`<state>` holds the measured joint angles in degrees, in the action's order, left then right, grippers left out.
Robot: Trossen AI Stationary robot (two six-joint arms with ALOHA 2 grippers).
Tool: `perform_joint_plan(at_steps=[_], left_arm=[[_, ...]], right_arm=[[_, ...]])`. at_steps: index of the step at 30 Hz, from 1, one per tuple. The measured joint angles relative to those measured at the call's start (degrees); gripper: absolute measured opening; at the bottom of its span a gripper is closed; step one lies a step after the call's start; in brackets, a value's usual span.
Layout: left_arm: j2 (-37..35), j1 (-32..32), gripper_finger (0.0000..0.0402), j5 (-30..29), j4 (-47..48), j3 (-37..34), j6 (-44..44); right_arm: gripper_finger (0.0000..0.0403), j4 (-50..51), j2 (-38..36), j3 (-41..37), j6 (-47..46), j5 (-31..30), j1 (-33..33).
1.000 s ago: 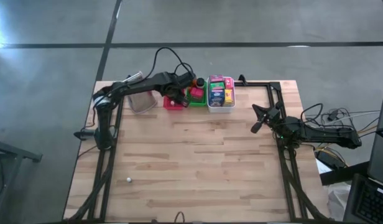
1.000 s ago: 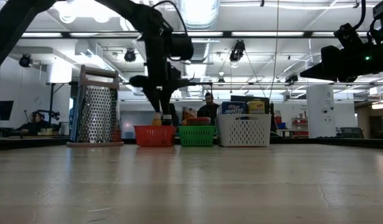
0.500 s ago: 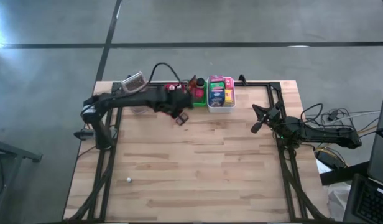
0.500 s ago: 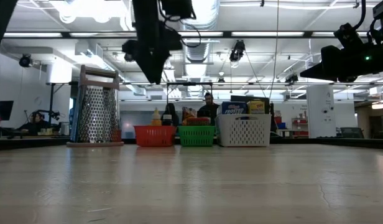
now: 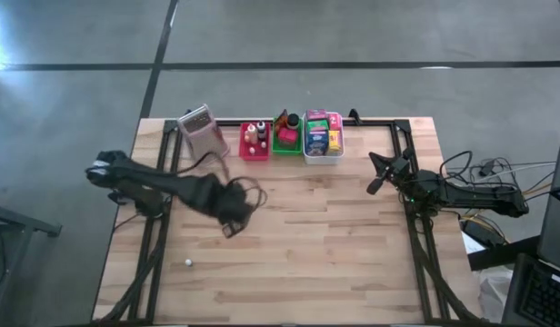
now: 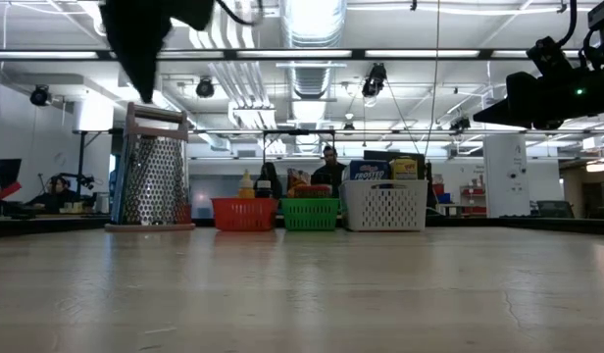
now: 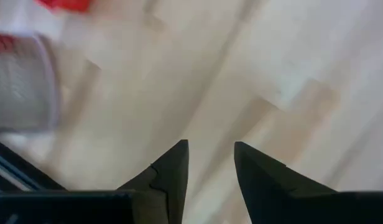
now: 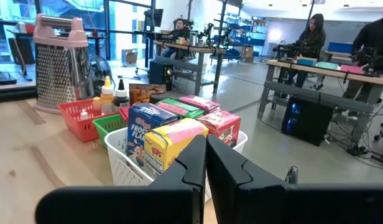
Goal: Pick & Place Kitchen Items
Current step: Put the small black food coloring bottle into the red bin
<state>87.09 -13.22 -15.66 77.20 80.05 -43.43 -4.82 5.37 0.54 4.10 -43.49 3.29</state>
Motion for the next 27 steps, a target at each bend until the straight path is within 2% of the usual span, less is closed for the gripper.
perform_joint_plan(at_steps=[3, 9, 15, 19, 23, 27], left_arm=[[-3.11, -5.35, 0.0136, 0.37, -0.19, -2.76, -9.59], [-8.34, -16.67, 0.0136, 0.10, -0.61, -9.54, -38.59], [-10.42, -26.46, 0.0136, 1.57, -3.83, -16.27, -61.00], [-10.13, -31.94, 0.0136, 2.96, -7.48, -18.82, -67.52], [-9.81, -35.48, 0.0136, 7.22, -11.27, -20.58, -67.80], [-9.81, -38.39, 0.0136, 7.66, -11.27, -21.38, -71.48]], right_arm=[[0.0008, 0.02, 0.00, 0.00, 0.00, 0.01, 0.00], [0.0008, 0.00, 0.02, 0.00, 0.00, 0.01, 0.00], [0.0008, 0.02, 0.02, 0.01, 0.00, 0.01, 0.00], [0.0008, 0.02, 0.04, 0.02, 0.00, 0.01, 0.00], [0.0008, 0.02, 0.04, 0.00, 0.00, 0.01, 0.00], [0.0008, 0.02, 0.04, 0.00, 0.00, 0.00, 0.00]])
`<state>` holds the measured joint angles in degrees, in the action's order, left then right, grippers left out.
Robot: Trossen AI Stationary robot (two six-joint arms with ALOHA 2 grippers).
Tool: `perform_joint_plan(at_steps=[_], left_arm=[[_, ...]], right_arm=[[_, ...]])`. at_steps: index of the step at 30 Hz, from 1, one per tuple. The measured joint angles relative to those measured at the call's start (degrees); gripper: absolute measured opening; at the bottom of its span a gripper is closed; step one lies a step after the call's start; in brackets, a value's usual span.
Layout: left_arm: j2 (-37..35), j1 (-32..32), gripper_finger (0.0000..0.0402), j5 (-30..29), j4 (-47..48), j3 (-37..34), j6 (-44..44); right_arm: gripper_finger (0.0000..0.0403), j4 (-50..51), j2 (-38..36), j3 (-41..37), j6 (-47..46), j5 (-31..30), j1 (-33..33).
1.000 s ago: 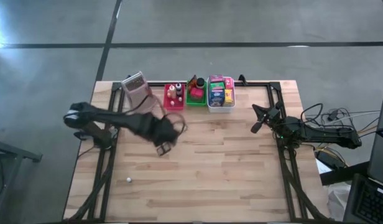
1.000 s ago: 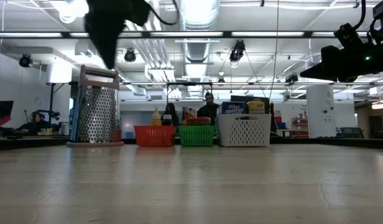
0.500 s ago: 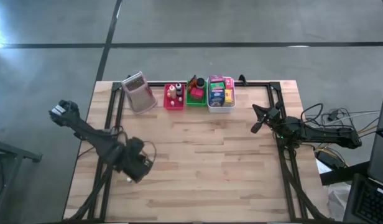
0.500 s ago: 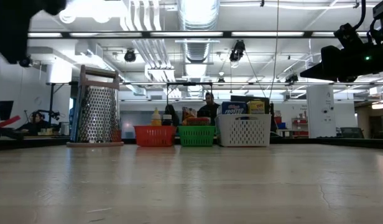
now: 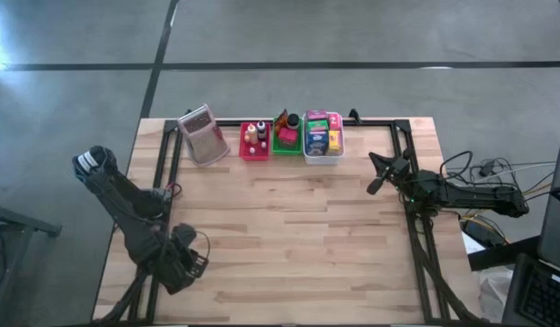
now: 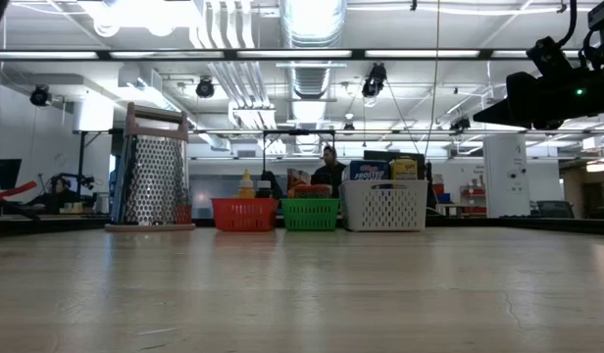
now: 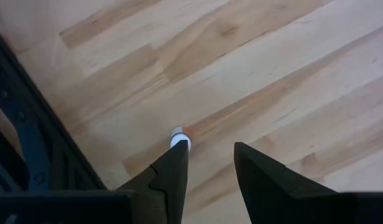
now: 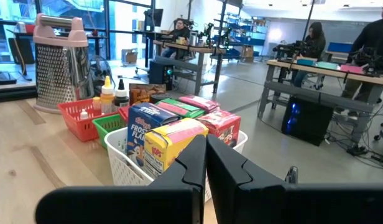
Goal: Pick & Place Kitchen Items
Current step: Put the small black food coloring bottle into the red bin
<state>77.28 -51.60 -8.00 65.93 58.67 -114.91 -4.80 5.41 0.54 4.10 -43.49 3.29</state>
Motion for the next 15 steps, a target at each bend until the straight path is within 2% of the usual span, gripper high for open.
perform_joint_plan(at_steps=[15], left_arm=[[0.04, -4.73, 0.0136, 1.50, -4.75, -5.51, -8.05]], right_arm=[[0.0008, 0.00, 0.00, 0.01, 0.00, 0.01, 0.00]])
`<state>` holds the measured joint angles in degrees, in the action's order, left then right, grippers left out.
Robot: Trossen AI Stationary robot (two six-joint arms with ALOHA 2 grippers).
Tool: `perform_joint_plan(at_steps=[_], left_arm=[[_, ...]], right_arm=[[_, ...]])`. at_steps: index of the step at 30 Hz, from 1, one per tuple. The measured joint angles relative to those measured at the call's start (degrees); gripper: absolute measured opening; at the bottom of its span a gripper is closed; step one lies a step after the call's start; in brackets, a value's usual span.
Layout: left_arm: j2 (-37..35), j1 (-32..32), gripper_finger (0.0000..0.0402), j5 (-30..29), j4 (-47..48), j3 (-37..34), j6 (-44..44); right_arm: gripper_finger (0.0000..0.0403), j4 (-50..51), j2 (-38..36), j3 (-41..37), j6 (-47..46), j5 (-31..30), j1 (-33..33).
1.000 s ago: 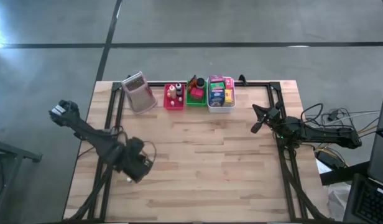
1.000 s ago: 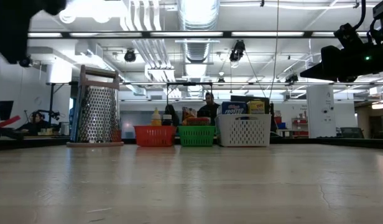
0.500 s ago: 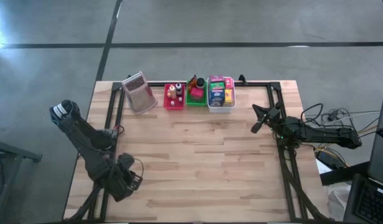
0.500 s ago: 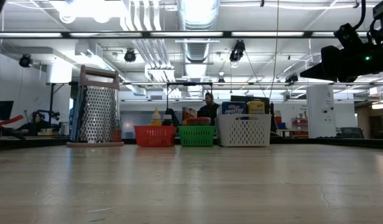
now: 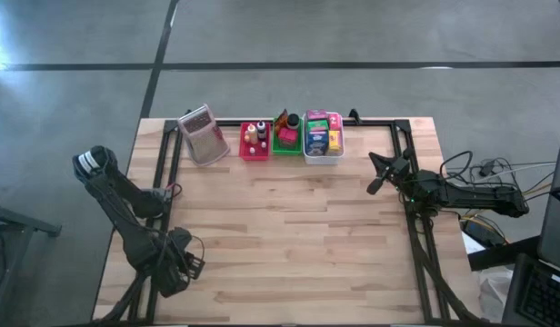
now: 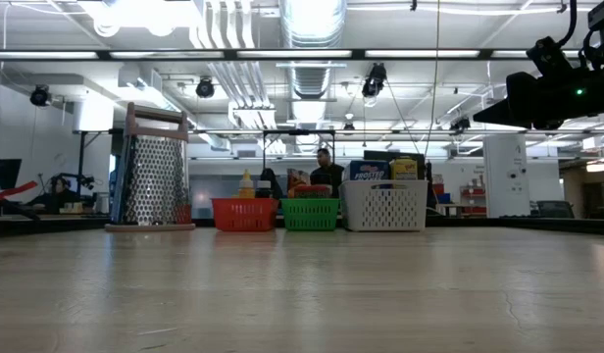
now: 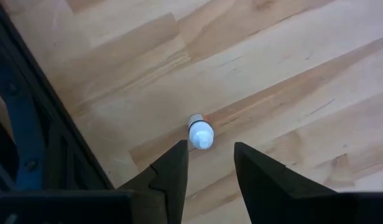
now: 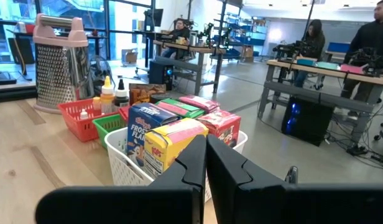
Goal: Pick & Place Kitchen Items
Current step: Put the small black food coloring bottle into the red bin
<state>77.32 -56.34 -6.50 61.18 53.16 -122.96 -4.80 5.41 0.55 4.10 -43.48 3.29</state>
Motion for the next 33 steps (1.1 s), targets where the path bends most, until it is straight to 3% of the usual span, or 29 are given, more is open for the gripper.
perform_joint_plan(at_steps=[13, 33], left_arm=[[0.02, 0.02, 0.0136, 1.19, -8.37, -5.77, 0.03], [0.02, 0.27, 0.0136, 1.88, -13.32, -10.04, -0.68]], right_arm=[[0.0008, -0.01, 0.00, 0.00, 0.00, 0.00, 0.01], [0.0008, 0.00, 0.00, 0.01, 0.00, 0.00, 0.00]])
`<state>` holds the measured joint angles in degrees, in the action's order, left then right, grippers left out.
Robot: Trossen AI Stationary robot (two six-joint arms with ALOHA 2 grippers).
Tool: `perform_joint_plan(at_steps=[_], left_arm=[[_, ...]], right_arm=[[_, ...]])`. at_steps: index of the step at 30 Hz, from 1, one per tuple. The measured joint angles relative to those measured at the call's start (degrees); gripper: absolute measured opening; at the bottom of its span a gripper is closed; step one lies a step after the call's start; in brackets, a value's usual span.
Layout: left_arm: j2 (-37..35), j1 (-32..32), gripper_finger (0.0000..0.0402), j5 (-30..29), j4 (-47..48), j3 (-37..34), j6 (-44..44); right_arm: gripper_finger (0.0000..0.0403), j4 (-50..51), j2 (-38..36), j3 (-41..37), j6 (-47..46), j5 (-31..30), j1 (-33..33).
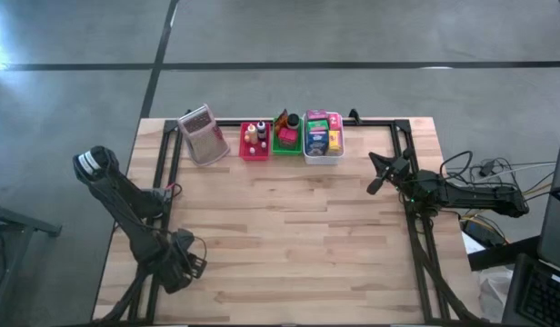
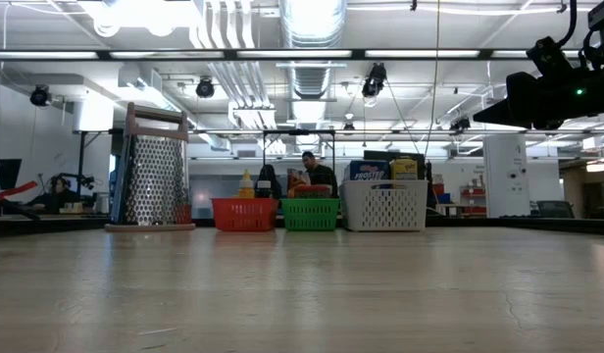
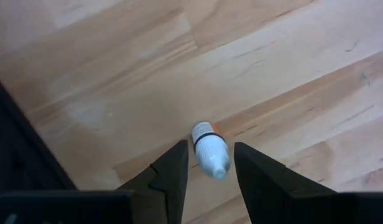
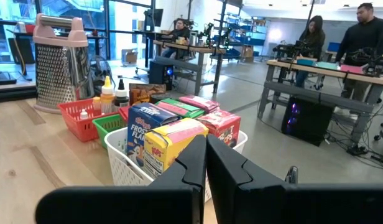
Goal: Pick & Place Kitchen Items
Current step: Put the small black food coloring bottle into the red bin
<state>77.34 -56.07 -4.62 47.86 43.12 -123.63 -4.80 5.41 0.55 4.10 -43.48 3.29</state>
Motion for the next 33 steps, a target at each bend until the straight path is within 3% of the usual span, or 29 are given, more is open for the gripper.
perform_joint_plan(at_steps=[21, 33], left_arm=[[0.00, 0.10, 0.0135, 1.40, -3.79, -2.13, 0.52], [-0.02, 0.27, 0.0093, 1.17, -3.19, -2.17, 0.52]], right_arm=[[0.0008, 0.00, 0.00, 0.00, 0.00, 0.00, 0.01], [0.0008, 0.00, 0.00, -0.02, 0.00, 0.00, 0.01]])
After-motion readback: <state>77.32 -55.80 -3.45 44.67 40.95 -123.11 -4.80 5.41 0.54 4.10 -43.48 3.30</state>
